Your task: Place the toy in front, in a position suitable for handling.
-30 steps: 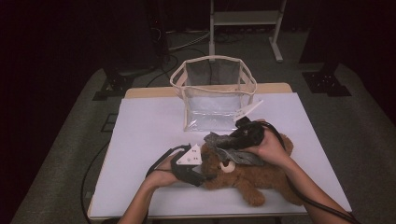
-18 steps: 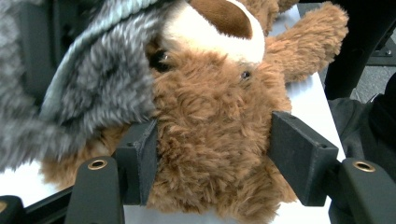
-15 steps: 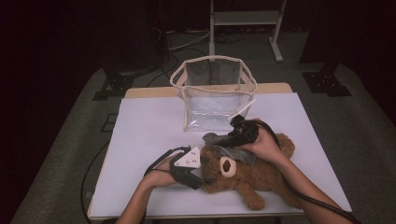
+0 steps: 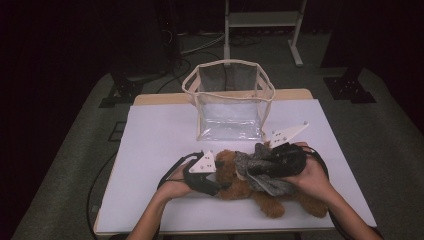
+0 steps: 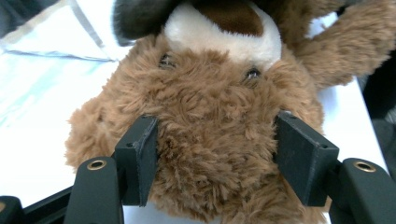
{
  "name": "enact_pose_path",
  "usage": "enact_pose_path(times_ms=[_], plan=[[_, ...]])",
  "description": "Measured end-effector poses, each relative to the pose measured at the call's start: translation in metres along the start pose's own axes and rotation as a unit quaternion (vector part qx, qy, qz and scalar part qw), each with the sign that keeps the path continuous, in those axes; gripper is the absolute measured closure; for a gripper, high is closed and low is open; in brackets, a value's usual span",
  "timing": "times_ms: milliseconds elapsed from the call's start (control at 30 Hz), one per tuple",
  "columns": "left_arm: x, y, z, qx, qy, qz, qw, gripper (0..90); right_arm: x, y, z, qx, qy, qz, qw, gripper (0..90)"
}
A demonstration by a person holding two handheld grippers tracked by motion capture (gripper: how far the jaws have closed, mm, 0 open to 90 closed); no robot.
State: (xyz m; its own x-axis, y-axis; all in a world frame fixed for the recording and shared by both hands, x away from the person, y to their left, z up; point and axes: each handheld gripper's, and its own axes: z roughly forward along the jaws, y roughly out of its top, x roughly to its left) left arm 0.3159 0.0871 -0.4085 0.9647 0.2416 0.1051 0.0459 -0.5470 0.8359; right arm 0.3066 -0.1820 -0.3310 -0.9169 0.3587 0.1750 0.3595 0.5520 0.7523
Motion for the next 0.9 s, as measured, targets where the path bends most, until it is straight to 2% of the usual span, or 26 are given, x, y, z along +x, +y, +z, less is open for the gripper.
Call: enact_pose_path(times_ms=[67, 100, 200, 267, 333, 433, 700, 900], plan=[[0.001, 0.000, -0.001, 0.000, 0.000, 0.000, 1.0000, 34.5, 0.003, 0.001, 0.003, 0.003, -0.002, -0.004, 1.0000, 73.7], [0.001, 0.000, -0.003, 0.001, 0.001, 0.002, 1.0000, 33.9, 0.003, 0.001, 0.012, 0.007, -0.007, -0.006, 0.9999, 73.7], [0.003, 0.000, -0.009, 0.003, 0.005, 0.005, 1.0000, 33.8, 0.000, 0.000, 0.019, 0.013, -0.013, -0.008, 0.9998, 73.8], [0.007, -0.002, -0.016, -0.005, 0.007, 0.000, 1.0000, 33.5, -0.011, 0.003, 0.023, 0.009, -0.046, -0.014, 0.9988, 73.6], [0.011, -0.003, -0.025, -0.014, 0.009, -0.006, 0.9998, 33.5, -0.020, 0.006, 0.023, 0.006, -0.060, -0.006, 0.9982, 73.6], [0.016, -0.005, -0.039, -0.024, 0.022, -0.013, 0.9994, 32.8, -0.026, 0.012, 0.026, 0.008, -0.063, -0.002, 0.9980, 73.3], [0.021, -0.006, -0.064, -0.034, 0.036, -0.015, 0.9986, 30.9, -0.012, 0.031, 0.037, 0.033, -0.064, -0.040, 0.9966, 73.0], [0.025, -0.007, -0.085, -0.041, 0.054, -0.018, 0.9975, 29.0, -0.008, 0.040, 0.058, 0.049, -0.053, -0.073, 0.9947, 72.9]])
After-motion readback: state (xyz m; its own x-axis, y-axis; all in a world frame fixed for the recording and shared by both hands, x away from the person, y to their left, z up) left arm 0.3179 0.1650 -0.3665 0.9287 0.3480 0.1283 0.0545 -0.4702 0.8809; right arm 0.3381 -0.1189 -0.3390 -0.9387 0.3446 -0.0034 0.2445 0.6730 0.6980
